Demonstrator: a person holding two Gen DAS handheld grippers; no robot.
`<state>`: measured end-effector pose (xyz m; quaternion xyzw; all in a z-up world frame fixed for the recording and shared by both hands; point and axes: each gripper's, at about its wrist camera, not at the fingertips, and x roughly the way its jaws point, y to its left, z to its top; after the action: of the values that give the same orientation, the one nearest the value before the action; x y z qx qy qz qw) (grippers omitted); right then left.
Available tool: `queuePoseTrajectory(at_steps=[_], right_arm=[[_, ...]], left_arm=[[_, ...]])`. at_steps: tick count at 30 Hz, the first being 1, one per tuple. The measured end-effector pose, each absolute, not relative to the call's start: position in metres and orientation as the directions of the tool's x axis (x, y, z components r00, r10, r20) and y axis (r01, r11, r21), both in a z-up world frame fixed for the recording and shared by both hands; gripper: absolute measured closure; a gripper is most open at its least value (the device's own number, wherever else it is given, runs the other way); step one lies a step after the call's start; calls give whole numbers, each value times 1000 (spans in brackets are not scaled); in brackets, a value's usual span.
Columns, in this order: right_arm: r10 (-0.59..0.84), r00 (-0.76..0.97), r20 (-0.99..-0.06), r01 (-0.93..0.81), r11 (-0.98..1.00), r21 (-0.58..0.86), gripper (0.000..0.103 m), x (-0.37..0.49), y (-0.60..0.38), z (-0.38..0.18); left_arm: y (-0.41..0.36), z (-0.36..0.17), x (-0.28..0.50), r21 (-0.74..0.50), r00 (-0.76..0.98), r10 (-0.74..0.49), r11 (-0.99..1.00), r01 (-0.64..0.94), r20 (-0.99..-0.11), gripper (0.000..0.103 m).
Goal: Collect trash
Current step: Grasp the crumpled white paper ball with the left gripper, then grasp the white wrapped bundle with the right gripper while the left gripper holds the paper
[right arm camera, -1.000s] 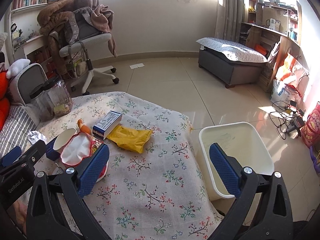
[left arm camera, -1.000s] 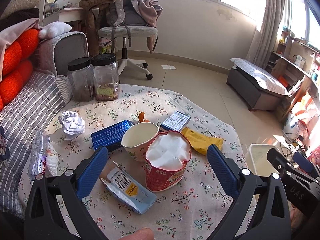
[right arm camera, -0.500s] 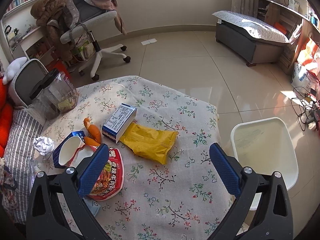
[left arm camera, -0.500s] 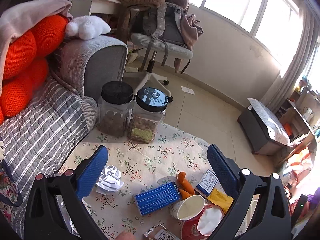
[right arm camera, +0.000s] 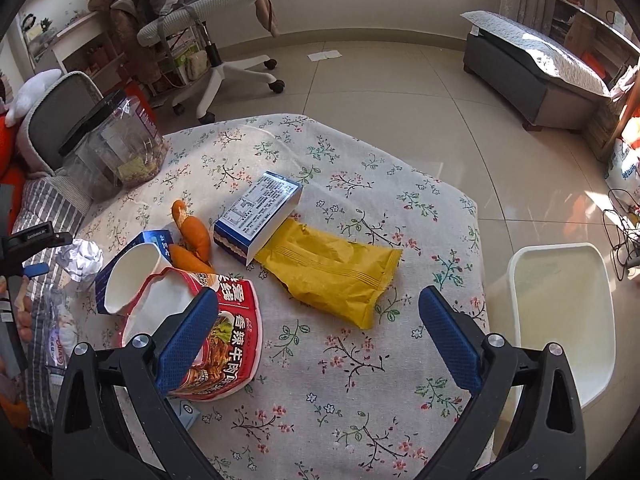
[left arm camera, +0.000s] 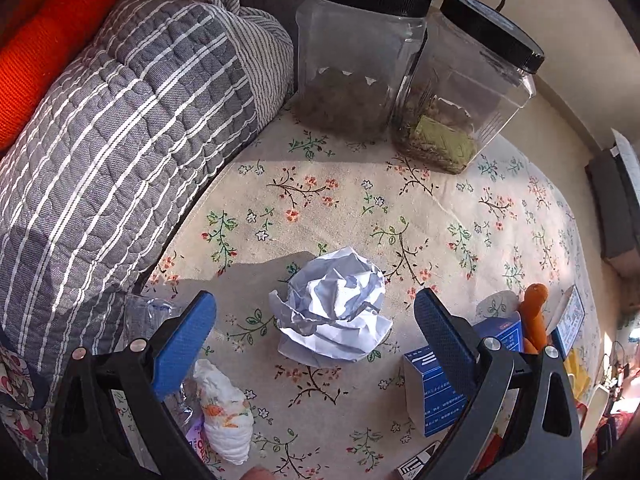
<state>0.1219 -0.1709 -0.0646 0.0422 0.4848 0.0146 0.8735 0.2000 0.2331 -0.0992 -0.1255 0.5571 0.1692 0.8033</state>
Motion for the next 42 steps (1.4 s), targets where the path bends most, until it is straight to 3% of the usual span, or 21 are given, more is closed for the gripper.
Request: queuePoseTrajectory(at_steps=[3, 4, 6, 8, 12, 15, 23, 26, 28, 35, 42], right_arm=[[73, 526, -847, 26, 994, 102, 7, 124, -175, -66], [77, 527, -846, 29, 994, 109, 7, 124, -176, -66], [86, 533, -842, 31, 992, 121, 7, 123, -178, -65], [97, 543, -834, 21, 991, 129, 7, 121, -177, -63], [133, 561, -817, -34, 990, 137, 7, 115, -168, -59], [206, 554, -807, -132, 978, 159, 7, 109, -151, -54], [398, 431, -810, -436, 878, 199, 7, 83, -28, -48], [459, 329, -825, -496, 828, 262, 8, 83, 37, -59], [443, 305, -843, -542, 809, 229, 11, 82, 79, -66], [460, 94, -883, -500, 789, 358, 33, 107, 156, -112], [430, 11, -903, -506, 781, 366, 35, 113, 183, -142]], left_arm=[[234, -113, 202, 46, 285, 176, 910, -412, -942, 7], [237, -117, 201, 37, 279, 168, 907, -420, -945, 13], [245, -121, 199, -8, 280, 126, 902, -432, -952, 33], [249, -123, 195, -70, 290, 65, 898, -434, -955, 71], [245, -105, 182, -76, 354, 81, 909, -410, -932, 76], [246, -69, 169, -148, 457, 41, 917, -371, -889, 77], [273, 53, 105, -221, 769, 48, 945, -242, -637, 76], [284, 60, 93, -221, 786, 67, 942, -253, -615, 76], [294, 63, 87, -233, 791, 75, 935, -268, -607, 76], [318, 68, 68, -276, 816, 71, 921, -274, -574, 76], [326, 69, 62, -321, 824, 40, 909, -264, -565, 76]])
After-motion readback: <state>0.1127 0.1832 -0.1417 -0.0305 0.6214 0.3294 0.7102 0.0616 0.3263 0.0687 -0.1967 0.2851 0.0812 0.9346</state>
